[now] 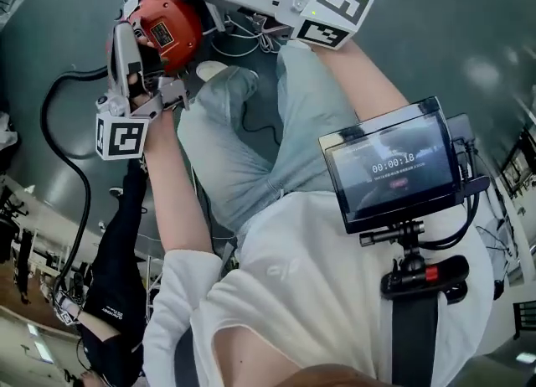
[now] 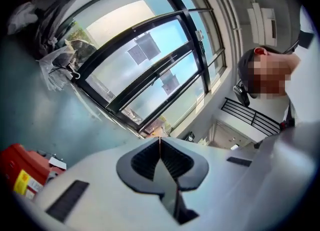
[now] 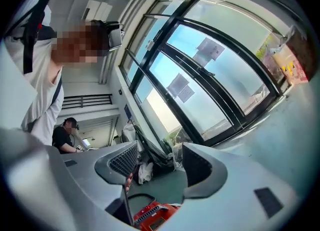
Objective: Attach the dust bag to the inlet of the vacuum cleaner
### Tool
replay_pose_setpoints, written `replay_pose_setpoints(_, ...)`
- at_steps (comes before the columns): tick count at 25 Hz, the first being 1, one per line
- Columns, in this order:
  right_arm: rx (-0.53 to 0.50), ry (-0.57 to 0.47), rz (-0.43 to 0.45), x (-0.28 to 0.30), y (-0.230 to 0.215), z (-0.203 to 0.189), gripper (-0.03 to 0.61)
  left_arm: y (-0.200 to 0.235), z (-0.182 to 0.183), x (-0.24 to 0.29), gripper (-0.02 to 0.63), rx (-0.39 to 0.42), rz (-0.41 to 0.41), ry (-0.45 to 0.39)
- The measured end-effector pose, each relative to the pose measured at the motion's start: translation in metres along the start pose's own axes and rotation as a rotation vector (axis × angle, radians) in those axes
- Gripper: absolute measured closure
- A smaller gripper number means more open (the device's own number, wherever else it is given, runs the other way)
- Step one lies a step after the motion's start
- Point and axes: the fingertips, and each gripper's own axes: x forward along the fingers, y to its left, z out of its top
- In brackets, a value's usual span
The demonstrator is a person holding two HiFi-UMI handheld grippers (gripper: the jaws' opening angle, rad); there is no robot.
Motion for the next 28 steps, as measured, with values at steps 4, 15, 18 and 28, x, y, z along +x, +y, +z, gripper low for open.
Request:
replay_pose_setpoints(4,0.021,-0.015,-0.061,-0.018,0.018,0.017,0.284,-0.019,-0.015,-0.037,0.606,0.0,0.001,0.146)
replay_pose_setpoints(15,-0.121,-0.089,-0.092,-0.047,0.174,0.203,0.371,-0.211,0.072,-0.058,0.606,0.063,-0.096,0.221)
replay_pose_setpoints(18,-0.195,-0.114,-0.121,-0.048,0.254,0.255,0.371,-0.281,0.115,-0.091,0.606,0.048,-0.188,0.219)
replay_pose_setpoints(28,-0.328,-0.23,-0.153,-0.053,0.326,0.285,0.371,-0.341,0.15,-0.105,0.606,0.058,-0.382,0.173)
